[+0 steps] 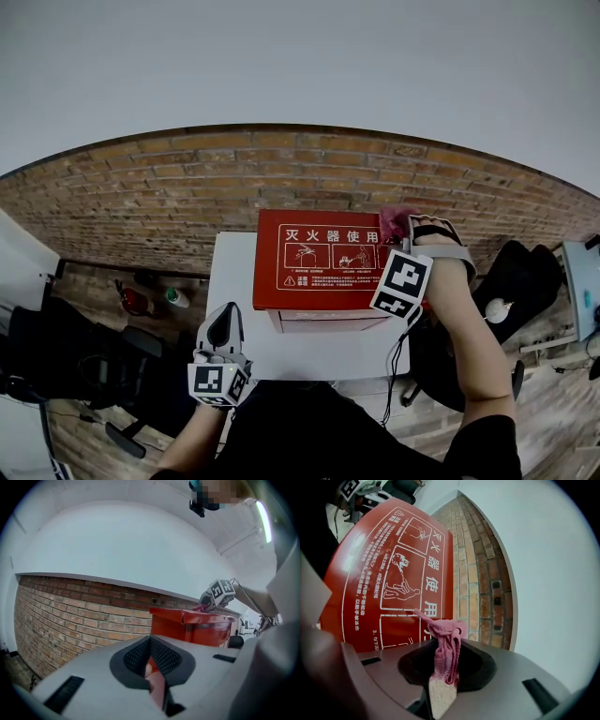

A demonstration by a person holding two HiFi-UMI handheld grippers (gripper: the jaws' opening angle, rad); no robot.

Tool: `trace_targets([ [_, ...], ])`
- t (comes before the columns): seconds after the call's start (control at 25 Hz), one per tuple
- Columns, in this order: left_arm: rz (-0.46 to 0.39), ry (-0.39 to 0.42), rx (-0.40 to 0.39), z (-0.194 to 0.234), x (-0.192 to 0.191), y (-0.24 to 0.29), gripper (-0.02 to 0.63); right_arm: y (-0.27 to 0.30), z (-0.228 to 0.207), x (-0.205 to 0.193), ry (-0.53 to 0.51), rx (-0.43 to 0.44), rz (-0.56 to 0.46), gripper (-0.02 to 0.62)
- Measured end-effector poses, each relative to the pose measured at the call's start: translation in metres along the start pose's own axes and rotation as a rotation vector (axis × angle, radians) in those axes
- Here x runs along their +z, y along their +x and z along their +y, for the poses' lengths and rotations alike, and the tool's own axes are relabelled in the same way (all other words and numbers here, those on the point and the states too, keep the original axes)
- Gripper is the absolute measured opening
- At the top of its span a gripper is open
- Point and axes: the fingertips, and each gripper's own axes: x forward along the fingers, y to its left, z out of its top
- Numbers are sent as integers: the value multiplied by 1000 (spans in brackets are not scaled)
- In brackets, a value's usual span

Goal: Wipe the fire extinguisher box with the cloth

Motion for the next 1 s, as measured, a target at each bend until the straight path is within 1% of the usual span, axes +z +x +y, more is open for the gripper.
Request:
trace_targets([
  [0.12, -2, -4, -12, 1, -1, -1, 18, -2, 0, 8, 3, 2, -1, 100],
  [0.24, 20, -13, -21, 4, -4, -2, 18, -3, -1, 16, 3, 6, -7, 100],
  [0.44, 29, -18, -42, 9, -6, -3, 18, -5, -3, 28, 4, 10, -10, 100],
  [0.64, 10, -18, -54, 12, -3, -1, 18, -7, -4, 41, -2, 10, -14, 100],
  [0.88, 29, -31, -75, 12, -5, -1, 18, -10, -5, 56, -4, 14, -21, 100],
  [1.0, 20, -26, -90, 12, -5, 0, 18, -11, -5, 64, -8, 16, -24, 100],
])
